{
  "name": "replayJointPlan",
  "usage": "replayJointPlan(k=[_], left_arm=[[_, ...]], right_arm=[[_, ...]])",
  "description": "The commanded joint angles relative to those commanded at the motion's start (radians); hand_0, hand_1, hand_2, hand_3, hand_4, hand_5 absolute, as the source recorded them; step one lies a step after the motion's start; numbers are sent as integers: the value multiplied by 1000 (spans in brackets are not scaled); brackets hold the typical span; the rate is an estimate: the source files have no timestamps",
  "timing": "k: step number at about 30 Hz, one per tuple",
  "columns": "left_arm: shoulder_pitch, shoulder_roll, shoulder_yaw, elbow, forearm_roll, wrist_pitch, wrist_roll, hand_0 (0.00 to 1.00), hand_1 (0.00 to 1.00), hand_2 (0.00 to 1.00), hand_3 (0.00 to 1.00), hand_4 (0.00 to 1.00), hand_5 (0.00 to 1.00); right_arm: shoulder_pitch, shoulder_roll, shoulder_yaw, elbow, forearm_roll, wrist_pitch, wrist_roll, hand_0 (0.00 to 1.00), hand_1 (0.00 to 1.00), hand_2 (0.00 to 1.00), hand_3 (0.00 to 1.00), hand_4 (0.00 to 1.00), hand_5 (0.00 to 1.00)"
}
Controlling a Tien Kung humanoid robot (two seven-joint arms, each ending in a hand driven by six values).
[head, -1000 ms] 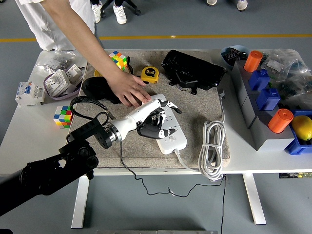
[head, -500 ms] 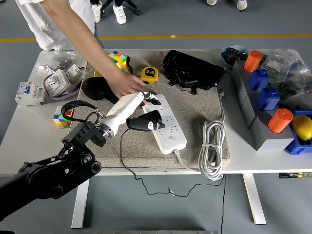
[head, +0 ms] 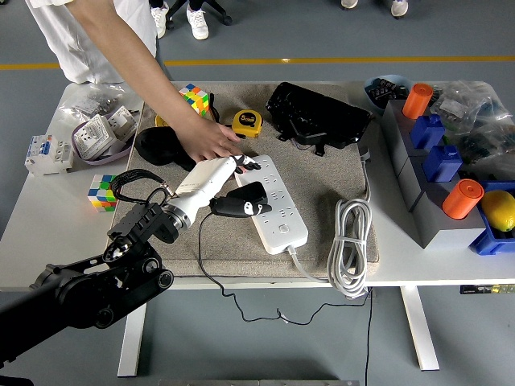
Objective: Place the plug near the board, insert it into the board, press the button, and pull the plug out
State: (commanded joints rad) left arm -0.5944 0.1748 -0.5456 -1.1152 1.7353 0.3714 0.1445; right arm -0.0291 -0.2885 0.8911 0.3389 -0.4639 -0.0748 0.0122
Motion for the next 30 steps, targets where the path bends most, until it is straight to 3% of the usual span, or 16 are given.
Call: replayJointPlan(k=[1, 6, 7, 12, 13, 18, 19, 24, 25, 30], left_arm=[[-1, -2, 2, 5, 5, -1, 4, 537, 617, 671, 712, 998, 473], [-7, -11, 16, 29, 25, 0, 14, 537, 617, 671, 712, 998, 473], [-7, -13, 18, 34, 31, 1, 20, 477, 600, 659, 702, 998, 443], [-9, -19, 22, 53, 34, 3, 30, 477, 600, 659, 702, 998, 443], [-9, -20, 23, 54, 32, 4, 29, 415, 558, 607, 664, 998, 421], [-18, -27, 33, 72, 30, 15, 28, 415, 558, 607, 664, 998, 421], [-18, -29, 33, 75, 30, 18, 26, 360, 508, 548, 602, 998, 353], [-23, -40, 38, 95, 25, 34, 18, 360, 508, 548, 602, 998, 353], [-24, -41, 39, 99, 24, 36, 18, 316, 471, 528, 558, 923, 264], [-34, -50, 44, 117, 38, 37, 24, 316, 471, 528, 558, 923, 264]], right_arm=[[0, 0, 1, 0, -1, 0, 0, 657, 678, 671, 573, 998, 563], [-1, 1, 2, 0, -1, 0, 0, 657, 678, 671, 573, 998, 563], [-2, 2, 2, 1, -2, 0, 0, 657, 678, 670, 573, 998, 562], [-2, 1, 2, 1, -3, 0, 0, 657, 678, 670, 573, 998, 562], [-2, 1, 3, 1, -3, 0, 0, 658, 678, 671, 573, 998, 562], [-2, 2, 9, 2, -5, -1, -1, 658, 678, 671, 573, 998, 562], [-2, 2, 9, 2, -5, -1, -1, 657, 678, 670, 573, 998, 561], [-3, 3, 8, 2, -6, -1, -1, 657, 678, 670, 573, 998, 561], [-3, 4, 9, 2, -6, -1, -1, 657, 678, 670, 574, 998, 560], [-4, 4, 10, 4, -9, -1, -1, 657, 678, 670, 574, 998, 560]])
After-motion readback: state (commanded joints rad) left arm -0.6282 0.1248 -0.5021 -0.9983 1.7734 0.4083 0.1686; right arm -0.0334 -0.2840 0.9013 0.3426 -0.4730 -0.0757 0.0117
